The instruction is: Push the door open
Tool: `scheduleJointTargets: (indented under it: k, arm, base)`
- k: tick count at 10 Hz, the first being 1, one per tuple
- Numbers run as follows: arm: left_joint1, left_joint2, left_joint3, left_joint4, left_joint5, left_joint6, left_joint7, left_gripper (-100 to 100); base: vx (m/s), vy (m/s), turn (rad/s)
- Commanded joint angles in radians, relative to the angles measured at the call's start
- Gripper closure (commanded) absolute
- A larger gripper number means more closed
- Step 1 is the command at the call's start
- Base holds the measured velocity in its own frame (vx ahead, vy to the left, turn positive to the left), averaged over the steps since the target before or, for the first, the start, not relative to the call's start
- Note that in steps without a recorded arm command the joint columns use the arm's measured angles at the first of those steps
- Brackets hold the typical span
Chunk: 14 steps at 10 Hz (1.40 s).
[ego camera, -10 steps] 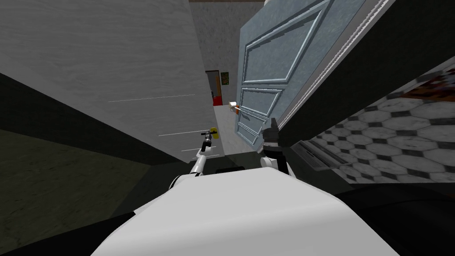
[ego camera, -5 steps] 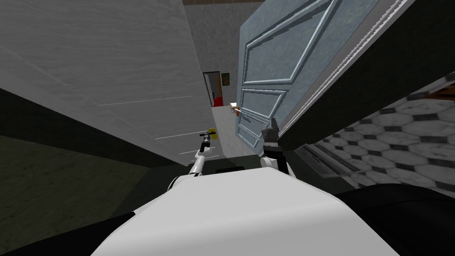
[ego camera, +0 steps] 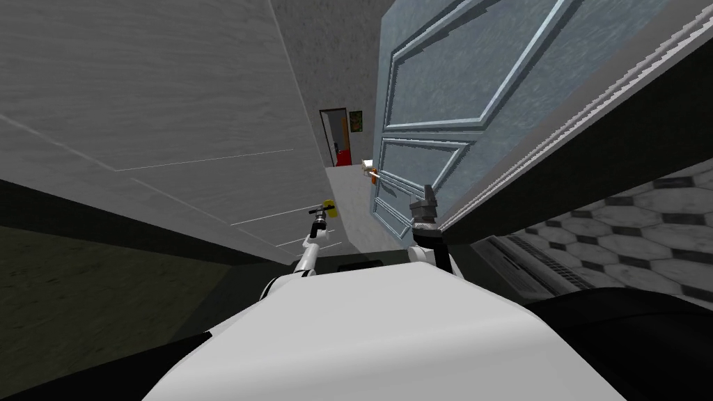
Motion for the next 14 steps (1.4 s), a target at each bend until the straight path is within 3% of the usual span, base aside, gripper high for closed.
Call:
scheduleJointTargets:
  k: [1, 8, 14]
  arm:
    - [-0.010, 0.023, 0.032, 0.019, 0.007, -0.019, -0.007, 100]
    - [-0.015, 0.029, 0.113, 0.026, 0.024, -0.018, -0.039, 100]
    - [-0.019, 0.018, 0.181, 0.032, 0.039, -0.018, -0.066, 100]
  base:
    - [0.232, -0.096, 0.096]
    - [0.173, -0.092, 0.091]
    - [0.173, -0.090, 0.084]
